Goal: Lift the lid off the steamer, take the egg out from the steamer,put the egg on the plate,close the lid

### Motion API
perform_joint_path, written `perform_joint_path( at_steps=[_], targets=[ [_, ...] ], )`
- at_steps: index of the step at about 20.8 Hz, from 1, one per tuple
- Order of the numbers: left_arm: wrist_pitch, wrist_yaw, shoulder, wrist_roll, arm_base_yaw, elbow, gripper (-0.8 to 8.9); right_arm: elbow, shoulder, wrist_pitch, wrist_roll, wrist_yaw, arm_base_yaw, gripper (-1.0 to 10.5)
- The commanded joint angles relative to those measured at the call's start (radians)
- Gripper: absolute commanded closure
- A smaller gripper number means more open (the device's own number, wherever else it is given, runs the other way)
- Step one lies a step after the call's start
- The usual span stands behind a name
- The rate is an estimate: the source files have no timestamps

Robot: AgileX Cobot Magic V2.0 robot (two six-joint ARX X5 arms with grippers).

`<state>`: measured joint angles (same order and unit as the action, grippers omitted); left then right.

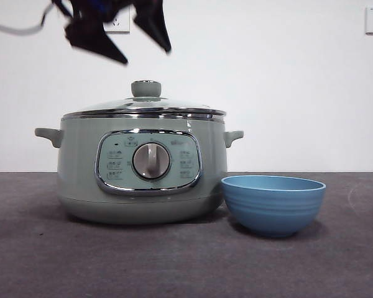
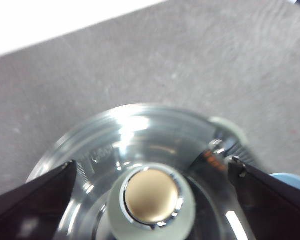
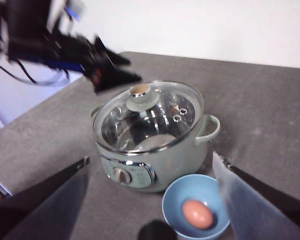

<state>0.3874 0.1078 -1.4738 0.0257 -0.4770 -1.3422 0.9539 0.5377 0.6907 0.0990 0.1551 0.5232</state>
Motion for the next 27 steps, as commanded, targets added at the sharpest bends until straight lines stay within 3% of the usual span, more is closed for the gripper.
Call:
perform_joint_path(
  at_steps=[1, 5, 10, 15, 21, 24, 27],
  targets=[
    [0.193, 0.003, 0.037, -0.003, -0.001, -0.101, 2.74, 0.001, -0.001, 0.005, -0.019, 0.000, 0.002, 5.3],
    [0.484, 0.017, 0.076, -0.003, -0.001, -0.260, 2.82, 0.001, -0.001, 0.011, -0.022, 0.000, 0.002, 5.3],
    [0.756, 0.118, 0.126, -0.003, -0.001, -0.434, 2.83, 0.001, 0.010, 0.045, -0.022, 0.000, 0.002, 5.3],
    [0.884, 0.183, 0.203, -0.002, -0.004, -0.486, 2.84, 0.001, 0.034, 0.136, -0.022, 0.004, 0.002, 5.4],
    [1.005, 0.185, 0.276, 0.001, -0.006, -0.486, 2.93, 0.001, 0.066, 0.252, -0.021, 0.008, 0.002, 5.4],
    [1.005, 0.185, 0.308, 0.001, -0.006, -0.486, 4.91, 0.001, 0.084, 0.292, -0.017, 0.068, 0.002, 5.5],
    [1.005, 0.187, 0.320, 0.001, -0.006, -0.486, 7.38, 0.001, 0.099, 0.314, -0.018, 0.123, 0.002, 7.8]
  ],
)
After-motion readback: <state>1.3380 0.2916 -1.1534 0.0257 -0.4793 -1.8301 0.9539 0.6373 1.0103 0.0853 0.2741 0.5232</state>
